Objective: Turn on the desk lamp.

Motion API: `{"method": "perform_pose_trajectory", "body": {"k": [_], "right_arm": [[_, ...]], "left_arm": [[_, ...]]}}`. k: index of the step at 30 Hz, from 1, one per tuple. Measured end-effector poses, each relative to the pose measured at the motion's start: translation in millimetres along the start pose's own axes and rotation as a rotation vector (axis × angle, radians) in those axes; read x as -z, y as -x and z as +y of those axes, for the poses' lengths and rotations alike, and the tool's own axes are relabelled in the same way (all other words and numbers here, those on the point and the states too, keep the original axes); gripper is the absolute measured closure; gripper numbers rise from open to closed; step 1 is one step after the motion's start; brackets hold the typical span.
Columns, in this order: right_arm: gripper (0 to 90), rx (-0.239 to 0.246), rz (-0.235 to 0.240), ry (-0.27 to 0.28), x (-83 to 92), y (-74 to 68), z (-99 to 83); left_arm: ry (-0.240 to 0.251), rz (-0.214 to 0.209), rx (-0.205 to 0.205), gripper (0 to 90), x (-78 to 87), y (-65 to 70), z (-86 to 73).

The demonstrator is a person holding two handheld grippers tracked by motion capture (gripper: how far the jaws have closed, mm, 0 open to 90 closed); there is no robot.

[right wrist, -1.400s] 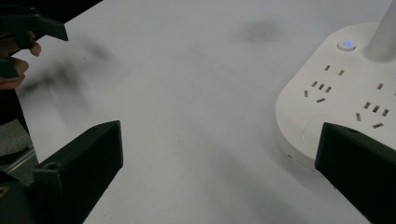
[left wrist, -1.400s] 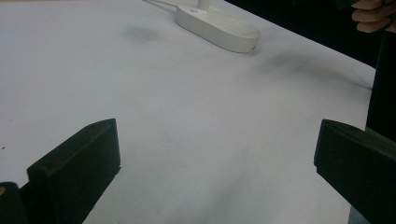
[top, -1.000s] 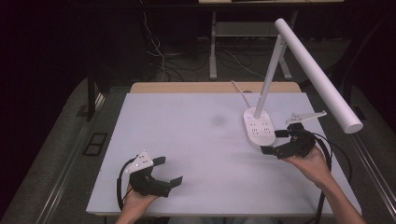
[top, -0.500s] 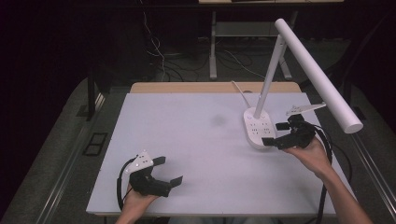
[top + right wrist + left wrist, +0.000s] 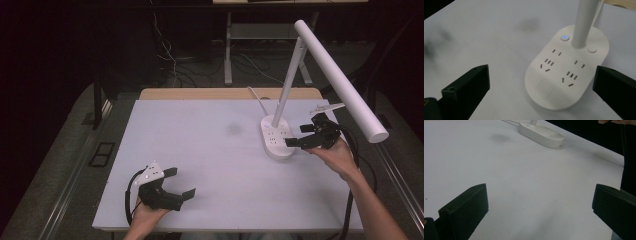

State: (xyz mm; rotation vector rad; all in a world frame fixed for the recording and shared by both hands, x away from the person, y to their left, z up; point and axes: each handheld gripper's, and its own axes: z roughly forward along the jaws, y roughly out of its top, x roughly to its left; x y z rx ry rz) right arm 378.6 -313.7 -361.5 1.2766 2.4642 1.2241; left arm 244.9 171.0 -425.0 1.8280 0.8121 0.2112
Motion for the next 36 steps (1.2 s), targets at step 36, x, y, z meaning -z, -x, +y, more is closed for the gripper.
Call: {"method": "perform_pose_trajectory", "body": {"k": [36], "right_arm": [[23.3, -0.089, -0.069, -0.025, -31.7, 58.2, 25.3]], "left_arm": [[0.009, 0.013, 0.005, 0.0, 3.3, -3.7, 0.1]]}}
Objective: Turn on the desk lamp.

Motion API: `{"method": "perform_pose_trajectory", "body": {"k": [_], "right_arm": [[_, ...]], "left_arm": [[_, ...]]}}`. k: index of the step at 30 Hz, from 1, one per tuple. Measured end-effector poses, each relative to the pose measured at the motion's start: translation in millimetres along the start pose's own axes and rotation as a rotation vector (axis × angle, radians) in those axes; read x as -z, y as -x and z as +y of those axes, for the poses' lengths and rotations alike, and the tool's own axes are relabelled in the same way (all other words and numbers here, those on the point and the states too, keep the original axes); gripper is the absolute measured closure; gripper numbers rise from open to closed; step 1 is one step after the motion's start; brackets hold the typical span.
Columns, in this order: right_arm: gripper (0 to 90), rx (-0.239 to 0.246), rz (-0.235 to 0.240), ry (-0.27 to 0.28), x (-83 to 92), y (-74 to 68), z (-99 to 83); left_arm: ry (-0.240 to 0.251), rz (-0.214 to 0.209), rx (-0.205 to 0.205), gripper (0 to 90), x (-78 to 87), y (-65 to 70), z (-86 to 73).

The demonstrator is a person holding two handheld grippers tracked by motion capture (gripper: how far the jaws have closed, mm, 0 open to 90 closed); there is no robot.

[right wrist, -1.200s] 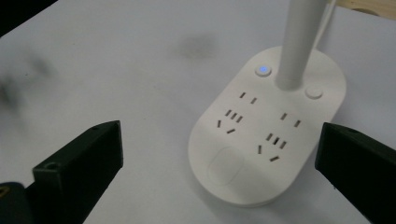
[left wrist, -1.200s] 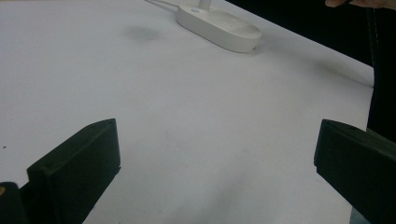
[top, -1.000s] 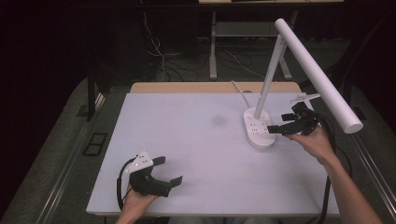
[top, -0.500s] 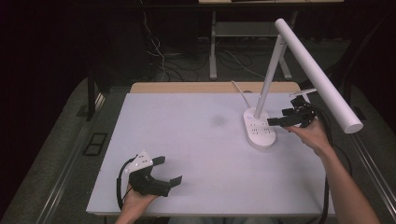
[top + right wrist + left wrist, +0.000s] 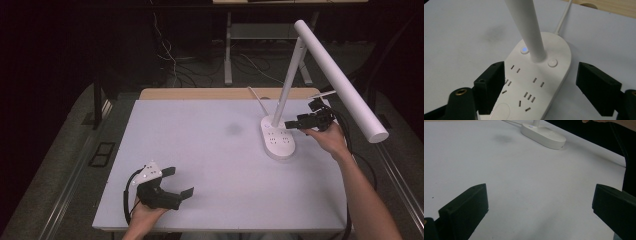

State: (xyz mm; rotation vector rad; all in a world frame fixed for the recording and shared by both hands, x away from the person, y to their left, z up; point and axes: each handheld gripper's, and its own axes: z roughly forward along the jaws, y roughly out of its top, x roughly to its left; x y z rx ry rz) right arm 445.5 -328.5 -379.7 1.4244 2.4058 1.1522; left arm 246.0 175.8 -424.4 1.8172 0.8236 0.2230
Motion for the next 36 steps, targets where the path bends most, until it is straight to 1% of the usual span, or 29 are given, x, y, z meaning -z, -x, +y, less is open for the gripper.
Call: {"method": "perform_pose_trajectory", "body": {"k": [3, 6, 7, 8, 10, 11, 16, 23, 24, 25, 27, 28, 29, 30, 34, 36], "right_arm": [[28.6, -0.003, 0.000, -0.002, -2.0, 3.4, 1.9], [34.1, -0.008, 0.010, 0.004, -2.8, 6.3, 3.2], [35.3, -0.004, 0.014, 0.005, -3.6, 7.7, 3.3], [36.1, -0.010, 0.016, 0.000, -4.3, 8.6, 3.5], [37.0, -0.015, 0.015, -0.003, -5.1, 9.6, 3.6], [38.5, -0.026, 0.012, -0.009, -5.6, 12.2, 4.1], [42.5, -0.034, 0.002, -0.002, -5.6, 19.2, 5.7], [55.4, -0.058, -0.014, 0.002, -7.9, 28.5, 8.5], [55.4, -0.058, -0.014, 0.002, -7.9, 28.5, 8.5], [59.1, -0.074, -0.011, 0.006, -9.5, 31.0, 8.5], [62.9, -0.079, -0.007, 0.009, -11.3, 33.8, 8.0], [62.9, -0.079, -0.007, 0.009, -11.3, 33.8, 8.0], [67.7, -0.088, 0.001, 0.012, -13.4, 36.3, 7.2], [69.9, -0.096, 0.002, 0.009, -14.4, 37.1, 6.9], [78.4, -0.098, 0.001, 0.027, -18.2, 40.8, 6.1], [83.0, -0.105, 0.009, 0.038, -20.2, 41.7, 5.4]], "left_arm": [[-0.002, 0.001, 0.000, 0.0, 0.2, 0.1, 0.1], [-0.003, -0.001, 0.000, 0.0, -0.1, 0.1, 0.0], [-0.003, -0.001, 0.001, 0.0, -0.6, 0.2, -0.1], [-0.003, -0.001, 0.001, 0.0, -0.6, 0.2, -0.1], [-0.004, -0.002, 0.001, 0.0, -0.7, 0.2, -0.1], [-0.003, -0.002, 0.001, 0.0, -0.6, 0.2, -0.1], [-0.002, -0.001, 0.000, 0.0, -0.3, -0.2, -0.2], [-0.002, -0.003, 0.001, 0.0, -0.4, -0.3, -0.2], [-0.002, -0.003, 0.001, 0.0, -0.4, -0.3, -0.2], [-0.003, -0.003, 0.000, 0.0, -0.3, -0.5, -0.2], [-0.002, -0.003, 0.001, 0.0, -0.3, -0.7, -0.2], [-0.002, -0.003, 0.001, 0.0, -0.3, -0.7, -0.2], [-0.002, -0.003, 0.001, 0.0, -0.3, -0.7, -0.2], [-0.002, -0.003, 0.001, 0.0, -0.3, -0.7, -0.2], [-0.002, -0.004, 0.001, 0.0, -0.3, -0.6, -0.2], [-0.004, -0.002, 0.001, 0.0, -0.3, -0.5, -0.3]]}}
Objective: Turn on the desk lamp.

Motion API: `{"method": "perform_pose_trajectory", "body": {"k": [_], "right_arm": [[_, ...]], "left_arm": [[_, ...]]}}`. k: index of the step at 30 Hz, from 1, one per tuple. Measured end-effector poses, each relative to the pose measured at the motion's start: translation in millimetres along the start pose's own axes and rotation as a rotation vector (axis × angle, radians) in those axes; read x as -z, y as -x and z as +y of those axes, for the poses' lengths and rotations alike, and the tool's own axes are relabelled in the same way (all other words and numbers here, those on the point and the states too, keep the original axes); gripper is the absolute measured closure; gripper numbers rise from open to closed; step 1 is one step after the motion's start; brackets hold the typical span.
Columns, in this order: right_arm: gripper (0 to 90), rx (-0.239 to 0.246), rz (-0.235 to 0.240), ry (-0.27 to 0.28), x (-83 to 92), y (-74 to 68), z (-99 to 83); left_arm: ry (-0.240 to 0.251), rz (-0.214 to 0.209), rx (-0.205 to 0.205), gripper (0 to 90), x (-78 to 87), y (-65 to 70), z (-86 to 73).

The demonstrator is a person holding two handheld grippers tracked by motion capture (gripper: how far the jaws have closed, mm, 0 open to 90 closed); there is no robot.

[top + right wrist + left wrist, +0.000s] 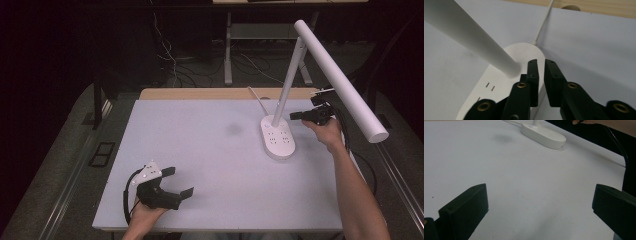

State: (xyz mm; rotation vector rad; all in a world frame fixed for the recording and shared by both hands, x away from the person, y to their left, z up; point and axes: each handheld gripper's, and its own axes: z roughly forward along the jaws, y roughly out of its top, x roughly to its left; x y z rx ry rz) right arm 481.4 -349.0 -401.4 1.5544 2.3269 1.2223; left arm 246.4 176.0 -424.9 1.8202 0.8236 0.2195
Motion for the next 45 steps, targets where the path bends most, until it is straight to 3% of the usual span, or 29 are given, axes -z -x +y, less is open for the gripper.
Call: {"method": "perform_pose_trajectory", "body": {"k": [5, 27, 32, 39, 45], "right_arm": [[89.8, -0.005, 0.015, -0.012, -7.6, -0.3, -1.6], [89.8, -0.019, 0.044, -0.046, -30.8, -5.5, -5.7], [89.8, 0.002, 0.052, -0.041, -33.7, -9.2, -6.3], [89.9, 0.037, 0.014, -0.041, -34.3, -15.1, -6.5], [90.0, 0.030, 0.022, -0.042, -33.6, -14.5, -7.9]], "left_arm": [[0.000, 0.000, 0.000, 0.0, 0.0, -0.1, 0.1], [-0.002, 0.002, -0.002, 0.0, 0.8, -0.2, 0.1], [0.000, 0.001, -0.002, 0.0, 0.3, 0.1, 0.0], [-0.003, 0.000, -0.005, 0.0, 0.7, 2.2, -0.1], [-0.008, -0.002, -0.008, 0.0, -0.3, 3.0, -0.1]]}}
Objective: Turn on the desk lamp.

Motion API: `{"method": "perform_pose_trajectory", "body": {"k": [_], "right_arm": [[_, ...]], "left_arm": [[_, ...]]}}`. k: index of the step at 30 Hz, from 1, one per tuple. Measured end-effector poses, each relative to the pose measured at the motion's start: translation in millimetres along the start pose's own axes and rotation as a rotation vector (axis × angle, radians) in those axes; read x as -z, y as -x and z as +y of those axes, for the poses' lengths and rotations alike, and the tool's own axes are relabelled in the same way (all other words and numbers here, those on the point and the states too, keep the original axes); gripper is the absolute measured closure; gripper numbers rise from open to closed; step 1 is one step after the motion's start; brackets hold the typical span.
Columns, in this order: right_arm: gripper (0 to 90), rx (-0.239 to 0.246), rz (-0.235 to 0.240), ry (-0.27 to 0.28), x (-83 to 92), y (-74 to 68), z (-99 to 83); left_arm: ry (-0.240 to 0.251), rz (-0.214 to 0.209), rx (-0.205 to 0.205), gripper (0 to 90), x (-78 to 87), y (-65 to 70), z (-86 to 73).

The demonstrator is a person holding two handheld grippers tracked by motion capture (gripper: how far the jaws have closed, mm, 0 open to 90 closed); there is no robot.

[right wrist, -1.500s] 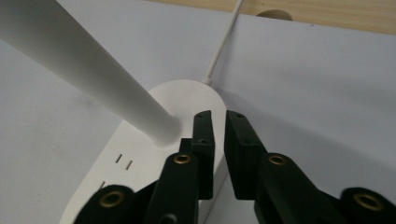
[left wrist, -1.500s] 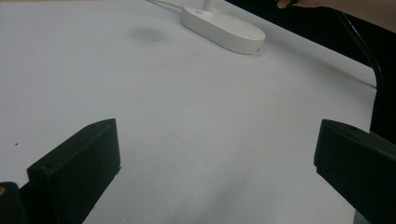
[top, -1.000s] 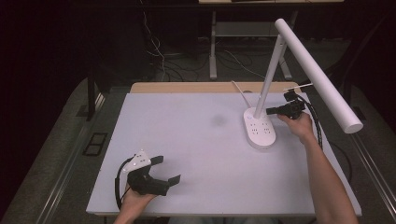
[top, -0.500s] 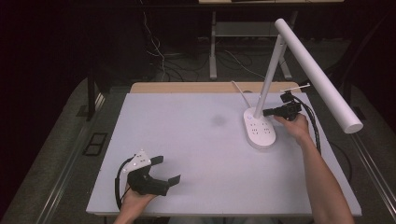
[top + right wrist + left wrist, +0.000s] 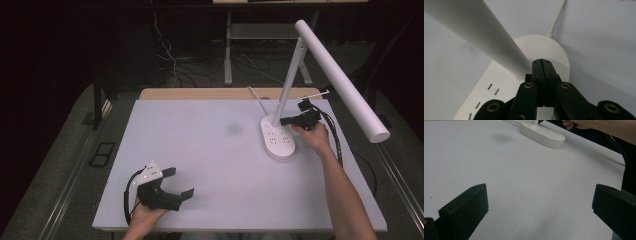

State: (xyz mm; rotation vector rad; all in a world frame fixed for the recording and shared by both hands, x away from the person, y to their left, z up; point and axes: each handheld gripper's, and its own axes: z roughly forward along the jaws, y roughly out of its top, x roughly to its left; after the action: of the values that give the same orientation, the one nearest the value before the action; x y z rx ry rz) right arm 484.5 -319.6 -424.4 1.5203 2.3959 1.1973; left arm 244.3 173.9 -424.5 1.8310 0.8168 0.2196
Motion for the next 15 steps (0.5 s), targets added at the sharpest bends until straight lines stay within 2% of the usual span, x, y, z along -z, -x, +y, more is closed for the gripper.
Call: {"method": "perform_pose_trajectory", "body": {"k": [5, 11, 15], "right_arm": [[90.0, -0.001, 0.000, 0.000, -0.4, 0.2, -0.9], [89.7, -0.013, 0.006, 0.027, 0.4, 0.3, -2.5], [89.7, -0.016, -0.004, 0.015, 0.9, -1.1, -1.3]], "left_arm": [[-0.001, 0.002, 0.001, 0.0, -0.4, 0.3, -0.1], [0.000, 0.002, 0.002, 0.0, -0.2, -1.1, -0.1], [0.000, -0.003, -0.001, 0.0, -0.5, -0.5, 0.0]]}}
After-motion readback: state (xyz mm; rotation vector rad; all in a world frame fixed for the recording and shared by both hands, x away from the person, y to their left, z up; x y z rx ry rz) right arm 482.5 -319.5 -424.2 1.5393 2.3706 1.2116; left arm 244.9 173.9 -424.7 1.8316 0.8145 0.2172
